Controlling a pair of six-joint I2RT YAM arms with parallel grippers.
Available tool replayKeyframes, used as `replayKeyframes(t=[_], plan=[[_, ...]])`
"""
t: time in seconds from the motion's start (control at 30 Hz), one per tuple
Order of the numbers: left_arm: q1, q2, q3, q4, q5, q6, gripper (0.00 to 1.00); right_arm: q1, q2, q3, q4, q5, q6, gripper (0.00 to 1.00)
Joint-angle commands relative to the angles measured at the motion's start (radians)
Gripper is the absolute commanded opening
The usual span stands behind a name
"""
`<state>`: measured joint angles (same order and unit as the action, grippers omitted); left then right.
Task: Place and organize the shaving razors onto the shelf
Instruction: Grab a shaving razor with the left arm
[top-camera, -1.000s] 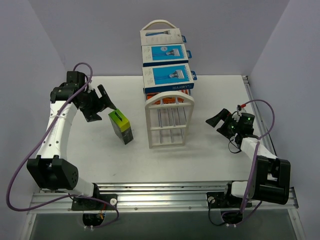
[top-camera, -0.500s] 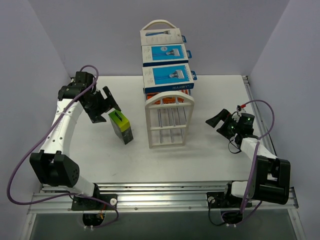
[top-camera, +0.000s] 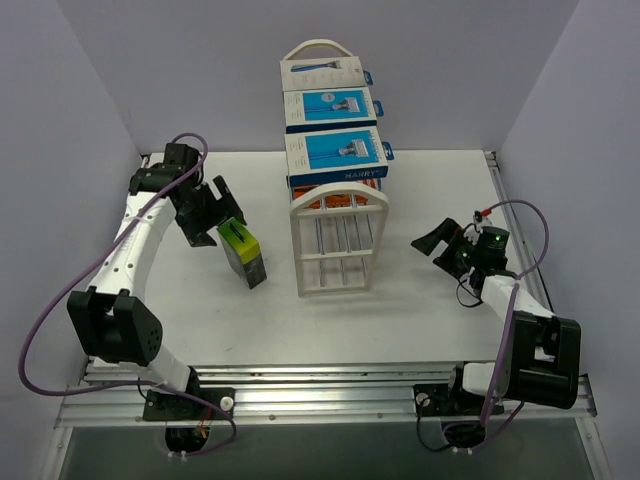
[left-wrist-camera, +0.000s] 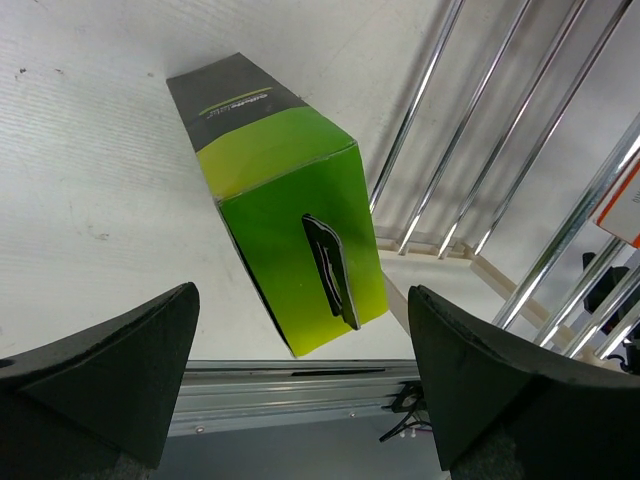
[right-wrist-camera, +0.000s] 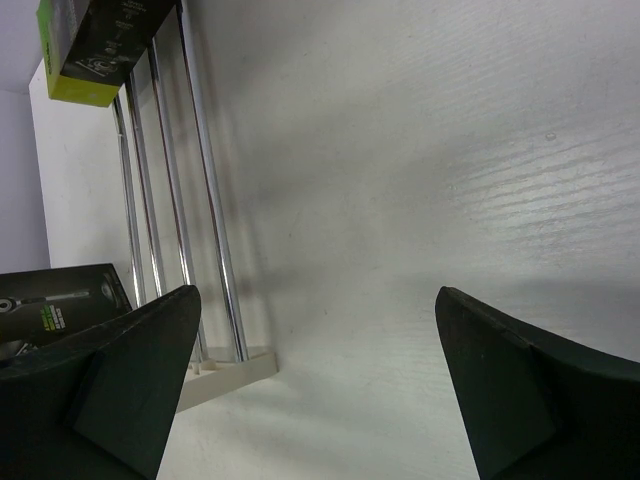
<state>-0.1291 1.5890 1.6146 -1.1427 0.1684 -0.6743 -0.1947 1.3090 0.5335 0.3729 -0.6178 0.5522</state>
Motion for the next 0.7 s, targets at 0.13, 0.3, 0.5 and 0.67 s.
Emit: replayKeyframes(t=[0.13, 0.3, 0.5, 0.67], plan=[[-0.033, 0.051, 0.057, -0.009, -0.044, -0.013, 0.94, 0.009, -0.001, -0.009, 0.018, -0.025, 0.005, 1.0], [-0.035, 0.066, 0.062, -0.015, -0.064, -0.008, 0.94, 0.012, 0.004, -0.01, 0.024, -0.031, 0.008, 1.0], [-0.035, 0.088, 0.068, -0.023, -0.089, -0.002, 0.94, 0.017, 0.006, -0.013, 0.029, -0.034, 0.009, 1.0], [-0.053, 0.098, 0.062, -0.012, -0.102, -0.014, 0.94, 0.02, 0.01, -0.012, 0.029, -0.036, 0.009, 1.0]])
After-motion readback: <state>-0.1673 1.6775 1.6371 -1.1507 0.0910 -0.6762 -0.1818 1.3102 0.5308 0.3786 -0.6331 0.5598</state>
